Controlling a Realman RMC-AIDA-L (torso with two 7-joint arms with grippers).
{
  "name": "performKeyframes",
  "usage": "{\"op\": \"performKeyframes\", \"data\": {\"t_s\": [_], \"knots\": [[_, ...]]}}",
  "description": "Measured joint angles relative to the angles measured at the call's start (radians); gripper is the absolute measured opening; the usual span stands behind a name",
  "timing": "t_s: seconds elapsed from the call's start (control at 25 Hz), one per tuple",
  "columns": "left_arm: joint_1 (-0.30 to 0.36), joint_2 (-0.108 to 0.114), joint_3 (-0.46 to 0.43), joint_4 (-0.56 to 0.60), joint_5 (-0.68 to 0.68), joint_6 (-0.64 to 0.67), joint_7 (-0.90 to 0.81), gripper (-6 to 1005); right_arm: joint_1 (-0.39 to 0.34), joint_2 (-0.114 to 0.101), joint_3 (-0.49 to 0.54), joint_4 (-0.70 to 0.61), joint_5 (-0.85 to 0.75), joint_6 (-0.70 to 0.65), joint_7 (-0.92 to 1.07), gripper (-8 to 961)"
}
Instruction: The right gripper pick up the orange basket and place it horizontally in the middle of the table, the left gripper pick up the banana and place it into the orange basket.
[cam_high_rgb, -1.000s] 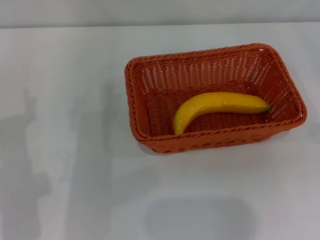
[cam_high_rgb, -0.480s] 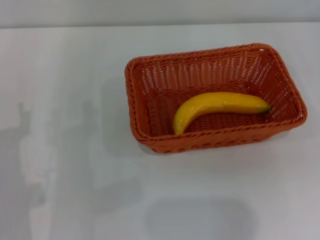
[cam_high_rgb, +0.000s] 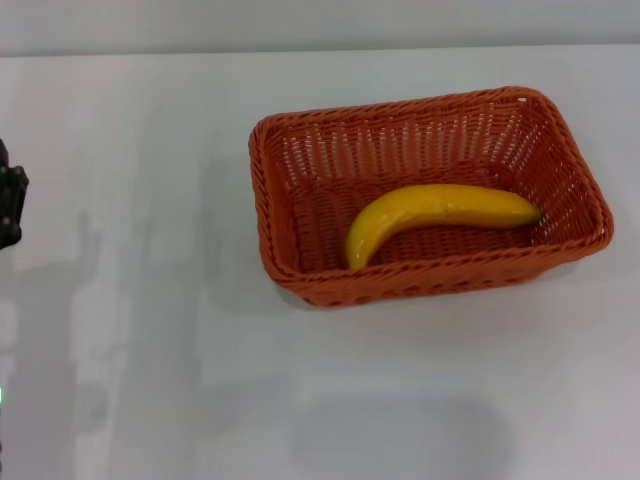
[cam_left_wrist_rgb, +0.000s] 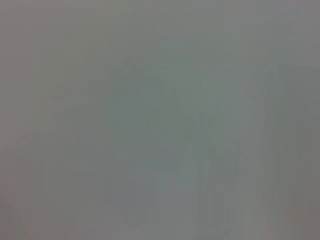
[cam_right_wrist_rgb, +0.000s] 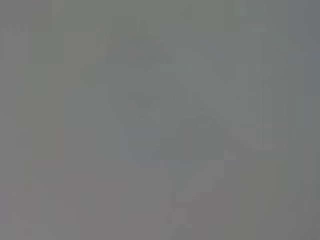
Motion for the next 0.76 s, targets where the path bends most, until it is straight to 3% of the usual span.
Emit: {"op": "performKeyframes", "data": {"t_s": [0.76], "knots": [[0.056,-0.007,0.067,-0.008,-0.008,-0.036,0.009,867,0.014,0.006,0.0,0.002,0.001,-0.019,-0.026,801]]}}
